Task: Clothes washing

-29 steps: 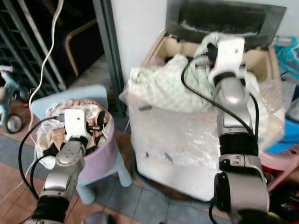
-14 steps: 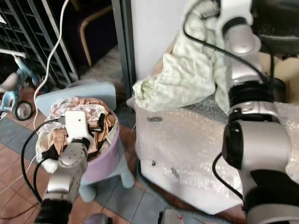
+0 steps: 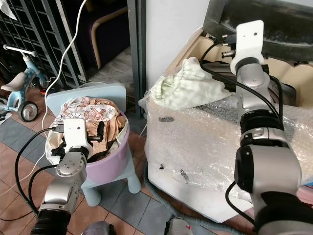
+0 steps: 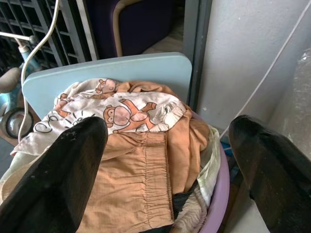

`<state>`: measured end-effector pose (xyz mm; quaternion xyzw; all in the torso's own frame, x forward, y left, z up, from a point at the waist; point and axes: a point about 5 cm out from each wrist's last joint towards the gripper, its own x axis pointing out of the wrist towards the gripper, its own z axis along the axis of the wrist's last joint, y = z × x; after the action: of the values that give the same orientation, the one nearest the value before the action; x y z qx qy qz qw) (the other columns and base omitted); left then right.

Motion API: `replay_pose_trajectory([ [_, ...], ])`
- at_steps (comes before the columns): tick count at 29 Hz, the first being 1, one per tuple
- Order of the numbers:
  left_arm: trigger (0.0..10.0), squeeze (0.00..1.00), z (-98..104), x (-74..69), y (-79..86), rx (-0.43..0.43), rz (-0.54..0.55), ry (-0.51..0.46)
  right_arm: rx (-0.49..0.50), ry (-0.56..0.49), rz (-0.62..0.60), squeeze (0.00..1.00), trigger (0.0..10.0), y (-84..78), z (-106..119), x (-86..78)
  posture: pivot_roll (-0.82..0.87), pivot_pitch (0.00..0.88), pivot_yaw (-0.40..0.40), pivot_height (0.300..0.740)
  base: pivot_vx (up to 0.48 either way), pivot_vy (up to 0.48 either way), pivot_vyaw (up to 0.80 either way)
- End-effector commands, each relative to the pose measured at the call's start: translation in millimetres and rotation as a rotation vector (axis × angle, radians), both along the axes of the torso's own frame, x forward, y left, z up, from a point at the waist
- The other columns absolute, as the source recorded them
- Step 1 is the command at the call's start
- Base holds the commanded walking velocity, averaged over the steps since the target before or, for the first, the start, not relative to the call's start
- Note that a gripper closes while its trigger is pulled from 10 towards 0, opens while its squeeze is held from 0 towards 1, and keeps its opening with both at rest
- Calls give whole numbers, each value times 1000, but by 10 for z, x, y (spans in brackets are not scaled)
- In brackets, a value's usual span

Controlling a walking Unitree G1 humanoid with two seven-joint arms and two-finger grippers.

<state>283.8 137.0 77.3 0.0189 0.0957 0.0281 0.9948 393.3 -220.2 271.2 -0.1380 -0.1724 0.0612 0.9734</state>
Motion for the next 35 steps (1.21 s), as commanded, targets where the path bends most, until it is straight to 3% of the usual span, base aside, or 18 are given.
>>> replay_pose_trajectory([
  [1, 10000, 0, -8, 11, -18, 8, -11, 8, 7, -25, 166, 192, 10000, 77, 86, -115, 10, 0, 11, 740, 0, 0, 0],
  [2, 10000, 0, -10, 12, -21, 7, -13, 8, 30, 0, 220, 20, 10000, 96, 56, -159, 8, 0, 13, 740, 0, 0, 0],
  [3, 10000, 0, -12, 13, -23, 8, -15, 9, 37, 19, 266, 0, 10000, 120, 17, -203, 6, 0, 13, 740, 0, 0, 0],
  [6, 10000, 0, -9, 22, -34, 5, -22, 8, 13, 104, 377, 0, 10000, 212, -204, -310, 0, 0, 15, 740, 0, 0, 0],
  [7, 10000, 0, -5, 29, -45, 4, -28, 6, -40, 203, 453, 0, 10000, 305, -471, -404, 1, 0, 14, 740, 0, 0, 0],
  [11, 10000, 0, -4, 34, -45, 4, -28, 6, -138, 337, 522, 0, 10000, 394, -782, -525, 1, 0, 12, 740, 0, 0, 0],
  [13, 10000, 0, -8, 37, -46, 3, -25, 7, -187, 451, 434, 0, 10000, 366, -1030, -508, 5, 0, 11, 740, 0, 0, 0],
  [16, 10000, 0, -10, 39, -49, 4, -23, 8, -211, 505, 306, 0, 10000, 289, -1125, -433, 10, 0, 9, 740, 0, 0, 0],
  [17, 10000, 0, -12, 41, -49, 5, -22, 9, -203, 512, 189, 0, 10000, 201, -1120, -371, 11, 0, 9, 740, 0, 0, 0],
  [19, 10000, 0, -12, 43, -46, 6, -20, 9, -164, 485, 65, 0, 10000, 90, -1059, -305, 12, 0, 7, 740, 0, 0, 0],
  [22, 10000, 0, -10, 44, -36, 7, -15, 9, -21, 349, -175, 0, 10000, -173, -804, -217, 14, 0, 5, 740, 0, 0, 0],
  [23, 10000, 0, -10, 44, -36, 7, -15, 9, -21, 349, -175, 0, 10000, -173, -804, -217, 14, 0, 5, 740, 0, 0, 0],
  [26, 10000, 0, -13, 43, -30, 3, -8, 10, 96, 150, -317, 0, 10000, -371, -495, -261, 11, 0, 3, 740, 0, 0, 0],
  [29, 10000, 0, 15, 59, -24, -6, 12, -8, 164, 51, -192, 0, 10000, -192, -354, -318, 6, 0, 3, 740, 0, 0, 0],
  [32, 10000, 0, 24, 70, -19, -12, 25, -11, 206, 52, -92, 0, 10000, -37, -367, -330, 5, 0, 3, 740, 0, 0, 0],
  [33, 10000, 0, 23, 72, -14, -14, 30, -8, 217, 63, -22, 1000, 10000, 68, -393, -353, 4, 0, 4, 740, 0, 0, 0],
  [34, 10000, 0, 23, 72, -14, -14, 30, -8, 217, 63, -22, 1000, 10000, 68, -393, -353, 4, 0, 4, 740, 0, 0, 0],
  [35, 10000, 0, 18, 72, -7, -22, 34, -3, 204, 103, 155, 1000, 10000, 359, -510, -469, 3, 0, 6, 740, 0, 480, 0],
])
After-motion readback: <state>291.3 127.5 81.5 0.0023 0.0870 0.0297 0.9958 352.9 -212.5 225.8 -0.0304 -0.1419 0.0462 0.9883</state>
